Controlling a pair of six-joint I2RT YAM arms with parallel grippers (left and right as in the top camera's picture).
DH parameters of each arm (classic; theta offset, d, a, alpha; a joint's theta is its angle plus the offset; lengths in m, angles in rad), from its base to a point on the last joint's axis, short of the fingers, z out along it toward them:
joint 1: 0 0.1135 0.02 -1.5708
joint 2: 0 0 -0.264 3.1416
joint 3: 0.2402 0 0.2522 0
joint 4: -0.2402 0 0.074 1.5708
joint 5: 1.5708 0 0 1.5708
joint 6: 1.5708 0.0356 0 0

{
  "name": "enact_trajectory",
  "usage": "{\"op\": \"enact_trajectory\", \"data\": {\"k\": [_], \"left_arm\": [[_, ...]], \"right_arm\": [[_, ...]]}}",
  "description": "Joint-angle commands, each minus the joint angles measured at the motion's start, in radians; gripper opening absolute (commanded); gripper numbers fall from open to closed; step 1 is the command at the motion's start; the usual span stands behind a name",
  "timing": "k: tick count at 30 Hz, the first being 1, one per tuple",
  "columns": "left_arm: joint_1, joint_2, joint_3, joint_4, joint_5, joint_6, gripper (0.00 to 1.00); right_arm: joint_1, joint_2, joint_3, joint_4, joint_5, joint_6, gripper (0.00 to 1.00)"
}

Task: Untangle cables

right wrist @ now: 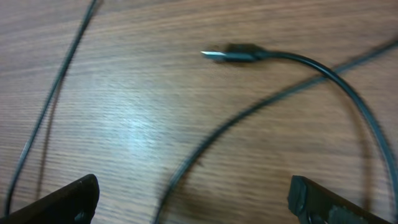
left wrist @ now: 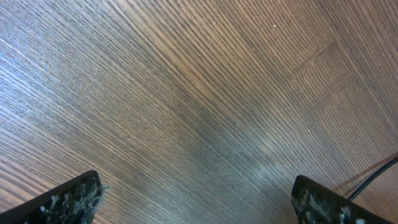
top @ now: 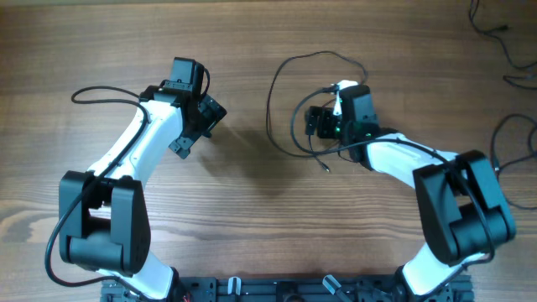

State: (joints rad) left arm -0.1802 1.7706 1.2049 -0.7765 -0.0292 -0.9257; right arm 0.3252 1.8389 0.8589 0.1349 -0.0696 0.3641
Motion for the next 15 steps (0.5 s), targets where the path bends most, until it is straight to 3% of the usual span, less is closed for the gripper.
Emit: {"op": "enact_trajectory", "data": {"k": [1, 8, 12, 15], "left_arm": [[0.006, -0.004, -0.002, 0.005, 0.010, 0.005, 1.00], [0.010, -0.003, -0.002, 0.040, -0.013, 0.005, 1.00], [0.086, -0.003, -0.002, 0.046, -0.016, 0.005, 1.00], [0.145, -0.003, -0.002, 0.036, 0.012, 0.005, 1.00]], "right_arm": [[0.037, 0.045, 0.065, -0.029, 0.035, -0.022, 1.00], [0.179, 0.054, 0.086, -0.058, 0.076, -0.174, 1.00], [0.212, 0.054, 0.087, -0.113, 0.132, -0.252, 1.00], [0.222, 0.052, 0.089, -0.188, 0.214, -0.179, 1.00]]}}
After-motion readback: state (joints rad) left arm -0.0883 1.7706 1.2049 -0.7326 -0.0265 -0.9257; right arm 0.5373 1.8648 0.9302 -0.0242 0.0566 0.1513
